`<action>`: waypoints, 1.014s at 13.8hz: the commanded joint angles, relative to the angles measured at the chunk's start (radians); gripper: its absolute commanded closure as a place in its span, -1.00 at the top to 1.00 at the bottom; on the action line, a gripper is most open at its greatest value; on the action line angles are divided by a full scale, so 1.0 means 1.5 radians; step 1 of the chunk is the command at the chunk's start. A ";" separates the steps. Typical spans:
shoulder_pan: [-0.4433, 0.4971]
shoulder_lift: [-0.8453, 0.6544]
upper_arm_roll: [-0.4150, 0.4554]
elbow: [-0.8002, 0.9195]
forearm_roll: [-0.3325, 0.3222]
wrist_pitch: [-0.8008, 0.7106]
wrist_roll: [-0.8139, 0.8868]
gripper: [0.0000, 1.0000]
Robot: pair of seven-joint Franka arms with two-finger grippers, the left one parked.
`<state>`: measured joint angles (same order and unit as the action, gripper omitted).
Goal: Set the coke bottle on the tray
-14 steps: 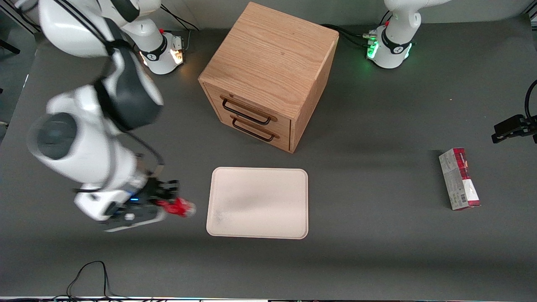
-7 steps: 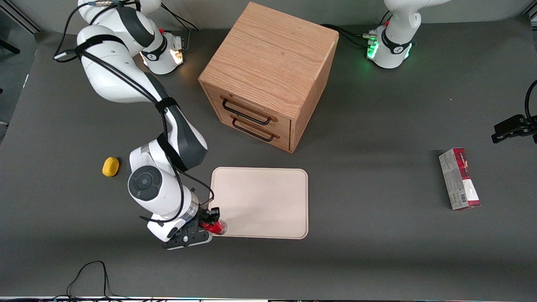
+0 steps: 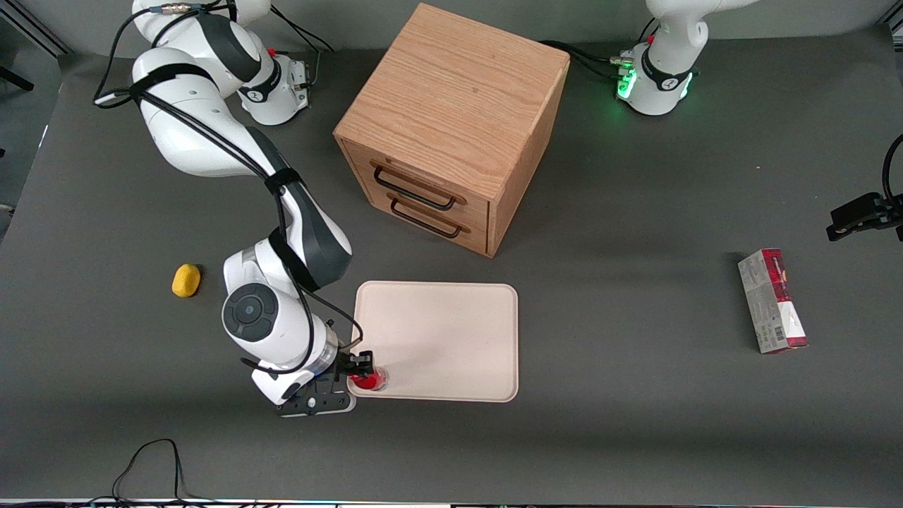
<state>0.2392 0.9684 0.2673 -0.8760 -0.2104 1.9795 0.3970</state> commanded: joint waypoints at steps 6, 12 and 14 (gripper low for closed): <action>-0.064 -0.349 -0.131 -0.296 0.125 -0.067 -0.029 1.00; -0.064 -0.593 -0.240 -0.496 0.131 -0.180 -0.144 1.00; -0.065 -0.607 -0.244 -0.486 0.131 -0.225 -0.144 1.00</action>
<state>0.1286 0.0990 -0.0861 -1.5703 -0.0299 1.6748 0.2018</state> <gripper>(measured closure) 0.000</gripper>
